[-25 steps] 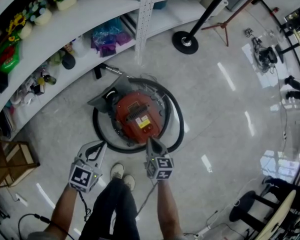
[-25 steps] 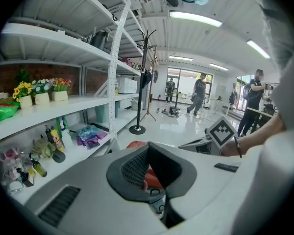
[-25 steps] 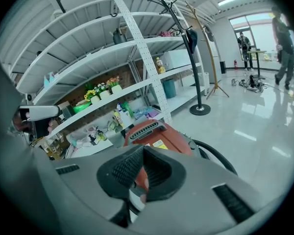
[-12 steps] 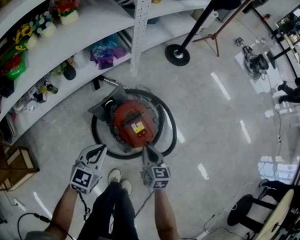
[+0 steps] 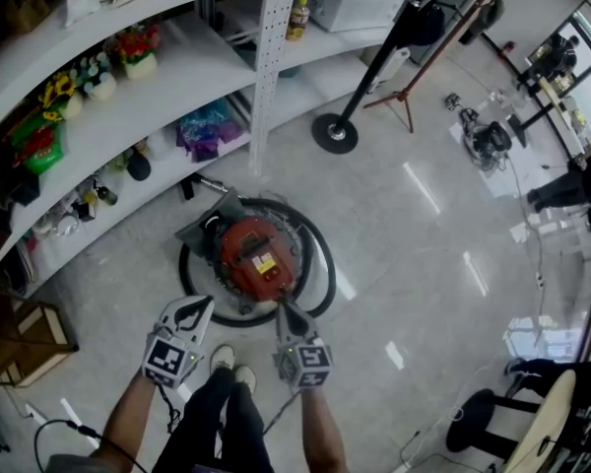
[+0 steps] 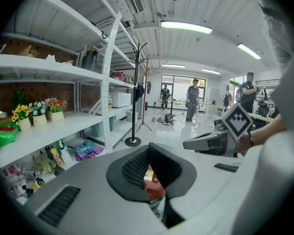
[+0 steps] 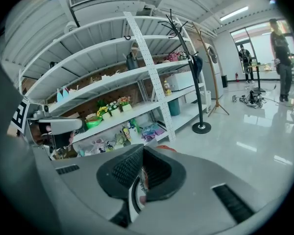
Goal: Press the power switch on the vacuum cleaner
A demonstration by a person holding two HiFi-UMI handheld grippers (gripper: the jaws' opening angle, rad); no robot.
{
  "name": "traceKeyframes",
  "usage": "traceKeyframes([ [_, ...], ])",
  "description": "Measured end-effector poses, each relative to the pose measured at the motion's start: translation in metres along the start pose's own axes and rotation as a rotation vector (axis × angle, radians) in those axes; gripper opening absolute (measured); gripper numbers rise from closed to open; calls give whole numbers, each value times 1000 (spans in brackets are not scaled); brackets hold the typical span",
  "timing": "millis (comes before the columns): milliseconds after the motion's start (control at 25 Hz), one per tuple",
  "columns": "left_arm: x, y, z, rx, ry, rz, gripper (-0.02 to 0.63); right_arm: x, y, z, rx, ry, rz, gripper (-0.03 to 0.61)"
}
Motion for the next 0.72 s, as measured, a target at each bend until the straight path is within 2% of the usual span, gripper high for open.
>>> traceKeyframes([
  [440, 19, 41, 42, 38, 11, -28, 6, -29, 32, 69, 37, 7, -15, 12],
  [720, 33, 79, 68, 68, -4, -59, 6, -53, 59, 100, 55, 18, -4, 12],
])
Point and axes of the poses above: the fingertips, and each gripper's own axes: z backward along the fingers, x to its right, y out of its top, the point moved 1 cm from there along z, backward along the fingers, and after that the axes turned 6 degrees about -x, right-handed, at the moved point
